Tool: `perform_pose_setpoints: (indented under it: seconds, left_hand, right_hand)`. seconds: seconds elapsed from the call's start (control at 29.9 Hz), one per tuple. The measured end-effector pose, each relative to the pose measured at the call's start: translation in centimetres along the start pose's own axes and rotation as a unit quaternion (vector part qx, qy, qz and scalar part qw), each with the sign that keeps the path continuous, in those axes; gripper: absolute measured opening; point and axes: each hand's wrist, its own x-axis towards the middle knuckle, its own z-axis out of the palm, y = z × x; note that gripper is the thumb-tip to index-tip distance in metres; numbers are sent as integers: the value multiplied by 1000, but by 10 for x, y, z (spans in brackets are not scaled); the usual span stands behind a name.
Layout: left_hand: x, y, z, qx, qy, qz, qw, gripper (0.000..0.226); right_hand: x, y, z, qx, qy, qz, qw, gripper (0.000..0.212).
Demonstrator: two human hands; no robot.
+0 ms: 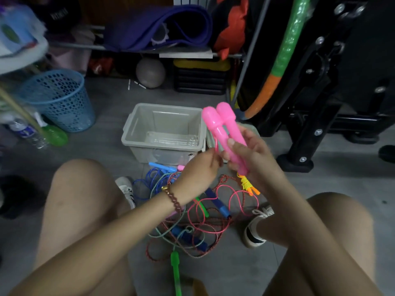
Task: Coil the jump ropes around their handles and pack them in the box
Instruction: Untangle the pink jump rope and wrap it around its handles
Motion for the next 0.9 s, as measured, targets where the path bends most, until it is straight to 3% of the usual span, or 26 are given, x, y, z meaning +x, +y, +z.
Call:
perform_pose_setpoints:
  seconds: [0.07,0.13,0.33,0.5,0.67,0.8,0.9]
  left_hand:
    - [-6,9,-8,227,-11,23,974,24]
    - [-10,15,-17,346,13,68,936,25]
    - [-15,25,-39,475,19,125,871,23]
    - [-13,19,-64,444,130,248,851,25]
    - [-16,15,-69,401,89,331,850,30]
    - [-11,11,-81,360,28,308,880,31]
    - [-9,9,-89,337,9,267,903,26]
  right_hand:
    - [8,5,-7,-244,85,-61,964,36]
    - [13,11,-9,-401,94,-112,904,44]
    - [10,13,-9,-586,63,-161,791,50]
    - [12,11,-12,-621,24,-133,772,55]
    - [9,16,-13,-622,-85,-118,770,46]
    - [6,21,-12,-621,-179,-98,756,24]
    - [3,29,-10,-619,-180,-94,759,33]
